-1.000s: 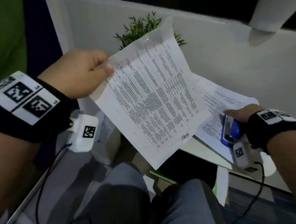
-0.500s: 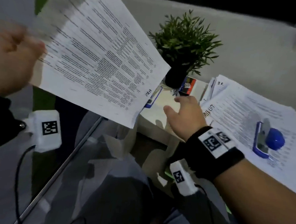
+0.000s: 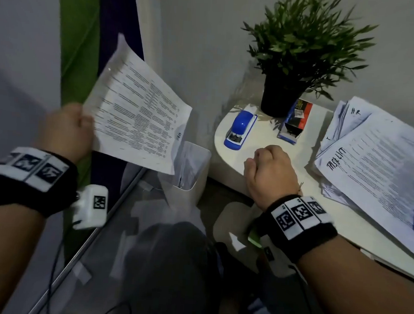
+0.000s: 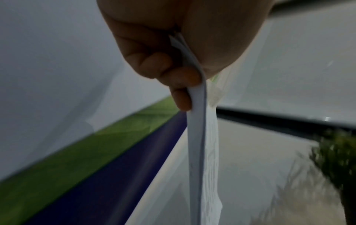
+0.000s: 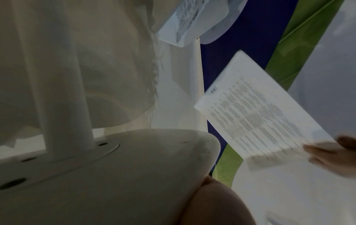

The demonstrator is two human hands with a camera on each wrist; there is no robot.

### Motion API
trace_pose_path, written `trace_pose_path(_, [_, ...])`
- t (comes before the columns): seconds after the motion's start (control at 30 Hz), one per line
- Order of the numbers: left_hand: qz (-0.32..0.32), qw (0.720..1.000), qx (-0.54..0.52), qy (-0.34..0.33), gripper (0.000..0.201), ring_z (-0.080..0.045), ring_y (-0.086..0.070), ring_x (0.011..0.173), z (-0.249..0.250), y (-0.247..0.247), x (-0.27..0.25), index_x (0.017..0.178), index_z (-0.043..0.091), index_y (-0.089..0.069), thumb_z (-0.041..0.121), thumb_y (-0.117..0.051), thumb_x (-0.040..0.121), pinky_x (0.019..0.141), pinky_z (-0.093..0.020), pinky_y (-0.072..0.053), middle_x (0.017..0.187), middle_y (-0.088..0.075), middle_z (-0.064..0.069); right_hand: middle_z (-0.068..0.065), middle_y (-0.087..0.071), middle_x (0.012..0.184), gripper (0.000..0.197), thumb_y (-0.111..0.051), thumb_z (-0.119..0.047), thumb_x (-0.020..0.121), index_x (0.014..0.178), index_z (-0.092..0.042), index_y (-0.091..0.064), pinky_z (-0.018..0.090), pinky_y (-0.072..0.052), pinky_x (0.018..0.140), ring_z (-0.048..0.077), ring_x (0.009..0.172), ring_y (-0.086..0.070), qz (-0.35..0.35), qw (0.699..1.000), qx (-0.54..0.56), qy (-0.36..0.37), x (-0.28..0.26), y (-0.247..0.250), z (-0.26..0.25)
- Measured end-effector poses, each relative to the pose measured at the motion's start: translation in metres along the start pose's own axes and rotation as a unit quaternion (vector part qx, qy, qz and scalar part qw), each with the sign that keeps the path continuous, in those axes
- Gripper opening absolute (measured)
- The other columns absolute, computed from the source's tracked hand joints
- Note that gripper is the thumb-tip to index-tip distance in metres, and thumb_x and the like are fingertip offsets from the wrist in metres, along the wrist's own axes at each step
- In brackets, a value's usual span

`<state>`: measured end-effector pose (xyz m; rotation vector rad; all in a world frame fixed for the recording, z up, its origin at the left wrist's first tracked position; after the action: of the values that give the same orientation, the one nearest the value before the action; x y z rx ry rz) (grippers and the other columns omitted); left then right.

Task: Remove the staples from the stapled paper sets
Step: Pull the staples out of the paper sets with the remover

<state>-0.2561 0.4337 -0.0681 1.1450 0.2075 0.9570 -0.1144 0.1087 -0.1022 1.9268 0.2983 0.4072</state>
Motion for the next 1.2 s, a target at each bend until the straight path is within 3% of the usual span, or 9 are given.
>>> trace_pose_path(0.07, [-0.057,0.998,-0.017,0.007,0.024,-0.047,-0.054,0.089,0.01,-0.042,-0.001,0.098,-0.01,-0.052,0.011,-0.041,0.097,0.075,-0.044,-0.041,0.098,-0.055,-0.038,0.014,-0.052,0.119,0.041,-0.037,-0.03,0.096,0.115,-0.001,-0.059,0.036,-0.037,0.094,0.029,0.112,-0.046,0.004,1.0,0.001,0.005,0.0,0.0,0.001])
trace_pose_path(0.17, [-0.139,0.987,-0.053,0.061,0.028,-0.043,-0.055,0.094,0.013,-0.104,-0.003,0.109,-0.007,-0.051,0.014,-0.037,0.099,0.072,-0.038,-0.038,0.106,-0.057,-0.032,0.014,-0.052,0.118,0.038,-0.04,-0.03,0.096,0.114,-0.002,-0.059,0.036,-0.037,0.094,0.029,0.111,-0.046,0.009,1.0,-0.001,0.01,0.0,-0.001,0.0])
trace_pose_path(0.33, [-0.163,0.984,-0.065,0.042,0.03,-0.037,-0.056,0.089,0.018,-0.16,-0.011,0.12,0.005,-0.049,0.018,-0.032,0.099,0.071,-0.033,-0.037,0.097,-0.057,-0.02,0.015,-0.057,0.104,0.057,-0.026,-0.042,0.086,0.105,-0.001,-0.062,0.039,-0.045,0.088,0.031,0.099,-0.053,0.036,0.999,-0.009,0.021,-0.002,-0.002,-0.002])
trace_pose_path(0.4, [-0.15,0.986,-0.064,0.013,0.024,-0.031,-0.051,0.078,0.016,-0.172,-0.015,0.112,0.006,-0.051,0.011,-0.033,0.096,0.067,-0.034,-0.036,0.089,-0.055,-0.015,0.016,-0.058,0.099,0.054,-0.029,-0.041,0.085,0.101,-0.001,-0.062,0.04,-0.047,0.084,0.033,0.093,-0.055,0.04,0.999,-0.013,0.022,-0.002,-0.002,-0.003])
trace_pose_path(0.47, [-0.149,0.988,-0.049,-0.001,0.022,-0.034,-0.052,0.078,0.012,-0.18,-0.017,0.107,0.001,-0.051,0.006,-0.035,0.094,0.065,-0.035,-0.035,0.093,-0.057,-0.024,0.016,-0.058,0.098,0.052,-0.032,-0.04,0.085,0.1,-0.001,-0.062,0.04,-0.048,0.082,0.032,0.09,-0.055,0.043,0.999,-0.022,0.025,-0.002,-0.002,-0.002])
trace_pose_path(0.67, [-0.259,0.965,0.014,-0.025,0.032,-0.039,-0.056,0.096,-0.003,-0.197,-0.028,0.124,0.007,-0.05,0.009,-0.036,0.096,0.073,-0.035,-0.035,0.108,-0.058,-0.025,0.018,-0.057,0.104,0.053,-0.034,-0.043,0.085,0.105,-0.001,-0.06,0.04,-0.046,0.084,0.034,0.095,-0.054,0.041,0.998,-0.037,0.036,-0.002,-0.004,-0.002])
trace_pose_path(0.97, [-0.366,0.915,0.15,-0.081,0.015,-0.033,-0.055,0.097,-0.015,-0.206,-0.002,0.108,0.009,-0.046,0.012,-0.039,0.095,0.073,-0.033,-0.038,0.11,-0.057,-0.018,0.018,-0.055,0.106,0.045,-0.043,-0.04,0.086,0.108,-0.003,-0.058,0.043,-0.045,0.083,0.035,0.097,-0.051,0.04,0.996,-0.053,0.051,-0.003,-0.006,-0.003])
trace_pose_path(1.1, [-0.384,0.913,0.129,-0.05,0.032,-0.037,-0.052,0.111,-0.003,-0.233,0.018,0.126,-0.003,-0.047,0.008,-0.036,0.098,0.092,-0.037,-0.04,0.123,-0.053,-0.022,0.018,-0.054,0.104,0.05,-0.036,-0.044,0.086,0.106,-0.003,-0.058,0.041,-0.045,0.081,0.035,0.095,-0.052,0.053,0.996,-0.046,0.057,-0.003,-0.006,-0.003])
trace_pose_path(1.2, [-0.398,0.906,0.131,-0.061,0.04,-0.034,-0.052,0.116,0.011,-0.246,0.019,0.134,0.008,-0.045,0.009,-0.046,0.094,0.096,-0.034,-0.04,0.13,-0.053,-0.018,0.017,-0.054,0.105,0.052,-0.034,-0.045,0.086,0.107,-0.004,-0.057,0.041,-0.045,0.082,0.034,0.096,-0.051,0.051,0.996,-0.05,0.059,-0.003,-0.007,-0.002])
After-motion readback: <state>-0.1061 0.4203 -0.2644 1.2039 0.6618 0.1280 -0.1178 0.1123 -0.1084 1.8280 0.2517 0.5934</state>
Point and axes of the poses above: each hand's wrist, its own x-axis towards the middle knuckle, its own y-axis out of the back of the hand, z = x × y, the point moved 3 cm from there along x, towards the middle knuckle
